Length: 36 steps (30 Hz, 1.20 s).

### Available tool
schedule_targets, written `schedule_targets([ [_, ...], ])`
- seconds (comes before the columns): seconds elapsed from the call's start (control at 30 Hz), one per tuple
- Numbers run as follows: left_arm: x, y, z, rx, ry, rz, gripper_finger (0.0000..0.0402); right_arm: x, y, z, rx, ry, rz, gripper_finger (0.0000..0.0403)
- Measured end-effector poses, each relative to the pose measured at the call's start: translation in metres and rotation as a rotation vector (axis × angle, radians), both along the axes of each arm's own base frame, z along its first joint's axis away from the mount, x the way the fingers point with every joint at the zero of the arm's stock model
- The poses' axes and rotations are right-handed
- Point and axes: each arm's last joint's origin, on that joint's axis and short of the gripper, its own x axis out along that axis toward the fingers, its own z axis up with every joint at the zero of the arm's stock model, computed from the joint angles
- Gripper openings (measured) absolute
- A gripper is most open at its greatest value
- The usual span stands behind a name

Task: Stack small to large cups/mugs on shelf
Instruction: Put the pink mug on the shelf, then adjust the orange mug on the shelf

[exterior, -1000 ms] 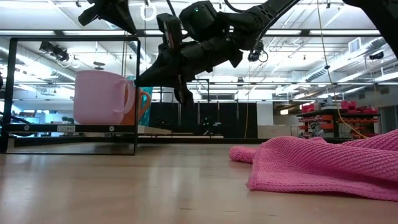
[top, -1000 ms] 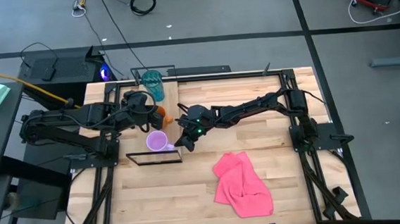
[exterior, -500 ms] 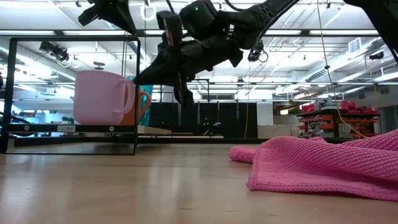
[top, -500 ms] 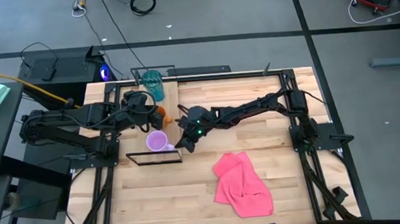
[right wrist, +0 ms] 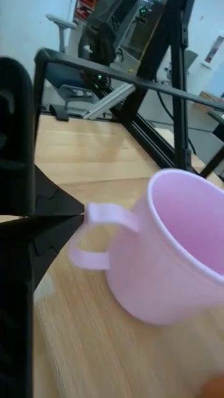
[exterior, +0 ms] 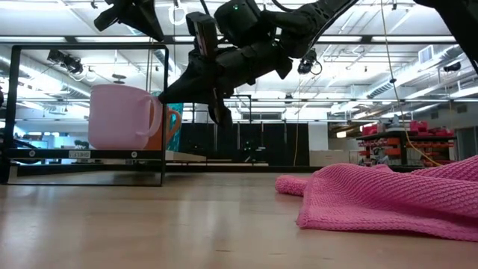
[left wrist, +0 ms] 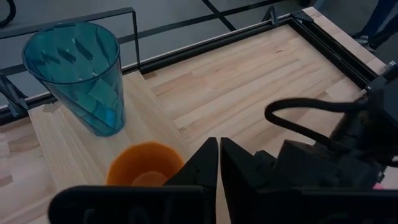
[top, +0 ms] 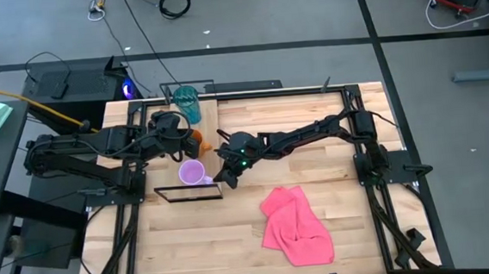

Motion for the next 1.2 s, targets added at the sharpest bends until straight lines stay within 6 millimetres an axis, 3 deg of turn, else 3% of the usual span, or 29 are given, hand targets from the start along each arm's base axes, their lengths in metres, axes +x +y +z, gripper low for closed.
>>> schedule_targets([
  [0.27, 0.0, 0.0, 0.0, 0.0, -0.001, 0.001, 0.0011, -0.001, -0.014, 0.0, -0.018, 0.001, -0.061, 0.0001],
  [0.67, 0.0, 0.0, 0.0, -0.002, -0.002, 0.002, 0.0029, -0.001, -0.013, 0.0, -0.011, 0.004, -0.059, 0.0001],
  [1.0, 0.0, 0.001, 0.0, 0.044, 0.029, -0.014, 0.0014, -0.007, -0.01, -0.001, 0.04, 0.087, -0.029, 0.0004],
  [1.2, -0.002, 0.003, 0.001, 0.14, 0.077, 0.009, 0.0019, -0.018, -0.009, 0.015, 0.03, 0.132, -0.036, 0.0005],
])
